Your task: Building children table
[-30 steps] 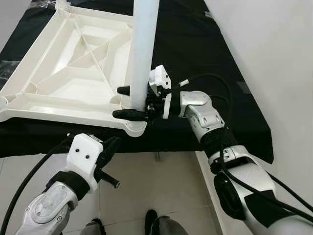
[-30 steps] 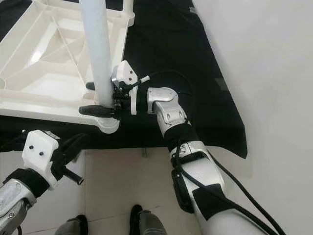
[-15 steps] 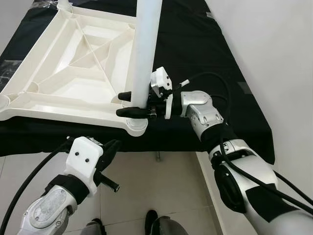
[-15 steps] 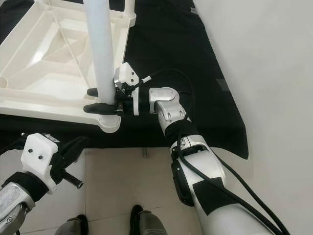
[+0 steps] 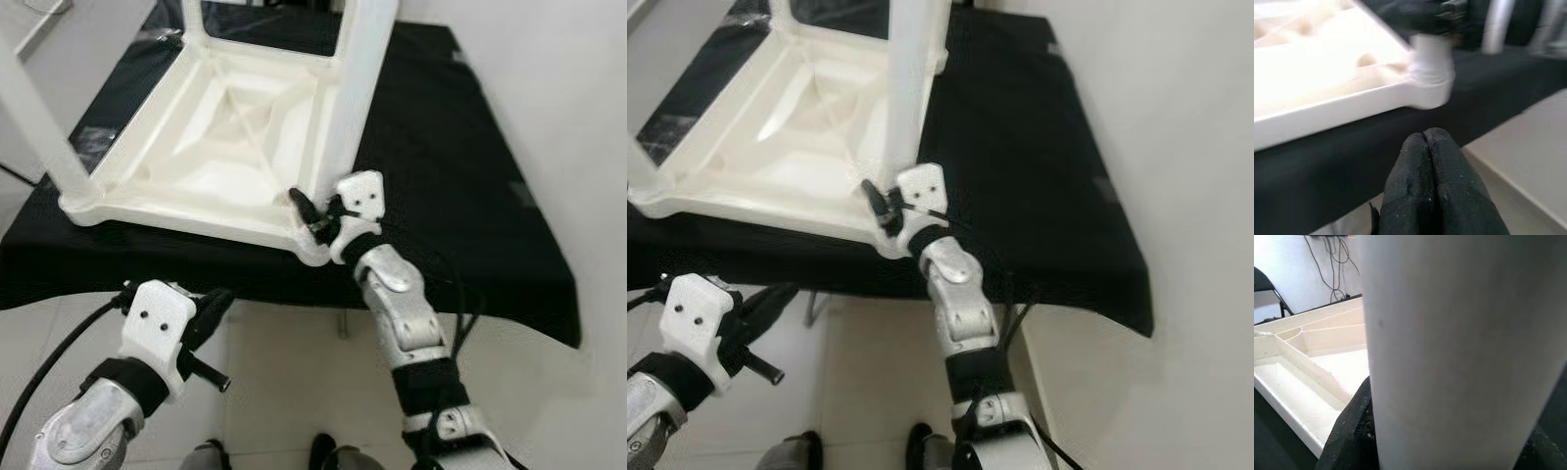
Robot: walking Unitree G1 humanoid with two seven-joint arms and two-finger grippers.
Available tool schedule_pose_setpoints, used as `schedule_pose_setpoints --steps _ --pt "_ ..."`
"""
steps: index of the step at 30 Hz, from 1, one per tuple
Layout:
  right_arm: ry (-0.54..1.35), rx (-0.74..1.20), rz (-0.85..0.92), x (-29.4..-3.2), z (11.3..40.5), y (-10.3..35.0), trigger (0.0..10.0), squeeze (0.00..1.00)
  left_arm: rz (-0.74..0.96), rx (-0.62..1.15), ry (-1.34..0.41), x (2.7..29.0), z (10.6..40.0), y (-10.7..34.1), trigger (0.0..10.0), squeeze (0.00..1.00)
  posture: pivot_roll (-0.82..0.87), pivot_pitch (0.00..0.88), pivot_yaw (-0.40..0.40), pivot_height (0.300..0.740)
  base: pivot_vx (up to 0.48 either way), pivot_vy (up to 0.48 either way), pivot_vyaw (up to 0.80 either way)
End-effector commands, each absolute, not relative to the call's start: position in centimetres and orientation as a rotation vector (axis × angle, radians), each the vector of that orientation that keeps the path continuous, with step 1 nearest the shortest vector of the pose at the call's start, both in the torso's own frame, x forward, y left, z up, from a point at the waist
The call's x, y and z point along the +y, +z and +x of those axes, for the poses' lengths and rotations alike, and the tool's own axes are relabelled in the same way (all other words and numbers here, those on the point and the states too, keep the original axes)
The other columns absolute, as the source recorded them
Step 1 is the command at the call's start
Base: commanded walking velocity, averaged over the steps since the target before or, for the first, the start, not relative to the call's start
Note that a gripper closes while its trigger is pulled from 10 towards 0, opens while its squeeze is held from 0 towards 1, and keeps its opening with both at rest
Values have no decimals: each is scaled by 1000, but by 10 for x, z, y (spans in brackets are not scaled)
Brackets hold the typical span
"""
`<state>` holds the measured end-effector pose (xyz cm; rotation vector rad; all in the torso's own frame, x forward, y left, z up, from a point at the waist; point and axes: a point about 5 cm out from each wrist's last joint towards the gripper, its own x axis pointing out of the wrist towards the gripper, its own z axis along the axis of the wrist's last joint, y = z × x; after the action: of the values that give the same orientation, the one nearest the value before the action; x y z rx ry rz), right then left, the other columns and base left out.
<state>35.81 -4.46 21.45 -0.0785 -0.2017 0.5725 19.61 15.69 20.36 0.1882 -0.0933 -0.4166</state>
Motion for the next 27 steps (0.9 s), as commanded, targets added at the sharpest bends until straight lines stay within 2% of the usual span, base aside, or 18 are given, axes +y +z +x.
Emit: schedule_pose_setpoints --steps 1,4,5,9,11,12,15,16,18,23,25,27 --pt "589 -44 -117 -36 353 178 10000 0 187 -69 -434 155 194 200 10000 0 135 305 -142 740 0 0 0" --pt "612 -64 -126 -25 348 188 10000 0 185 -75 -434 155 195 201 10000 0 132 303 -145 740 0 0 0" --pt "667 -80 -98 -19 344 195 10000 1000 184 -77 -432 155 195 201 10000 0 131 300 -146 740 0 0 0" --pt "747 -118 -58 -13 340 206 10000 1000 184 -81 -432 155 196 202 10000 0 132 295 -149 740 0 0 0" --pt "853 -184 -33 -9 341 221 10000 1000 182 -86 -435 153 197 202 10000 0 133 291 -151 740 0 0 0" --pt "935 -220 -36 -8 342 228 10000 12 182 -87 -436 153 197 202 10000 0 134 287 -154 740 0 0 0" --pt "1005 -247 -50 -9 343 234 10000 0 182 -88 -436 152 198 202 10000 0 135 286 -156 740 0 0 0" --pt "1185 -289 -128 -8 342 243 10000 0 181 -91 -434 152 199 202 10000 0 133 285 -153 740 0 0 0" --pt "1379 -318 -219 -8 337 251 10000 0 180 -91 -432 153 199 202 10000 0 134 282 -151 740 0 0 0" --pt "1448 -313 -225 -8 337 255 10000 0 180 -91 -433 152 199 202 10000 0 137 281 -153 740 0 0 0" --pt "1599 -285 -244 -8 339 259 10000 0 182 -92 -431 153 199 202 10000 0 144 282 -155 740 0 0 0" --pt "1625 -276 -237 -7 339 260 10000 0 182 -92 -430 153 199 202 10000 0 149 283 -155 740 0 0 0"
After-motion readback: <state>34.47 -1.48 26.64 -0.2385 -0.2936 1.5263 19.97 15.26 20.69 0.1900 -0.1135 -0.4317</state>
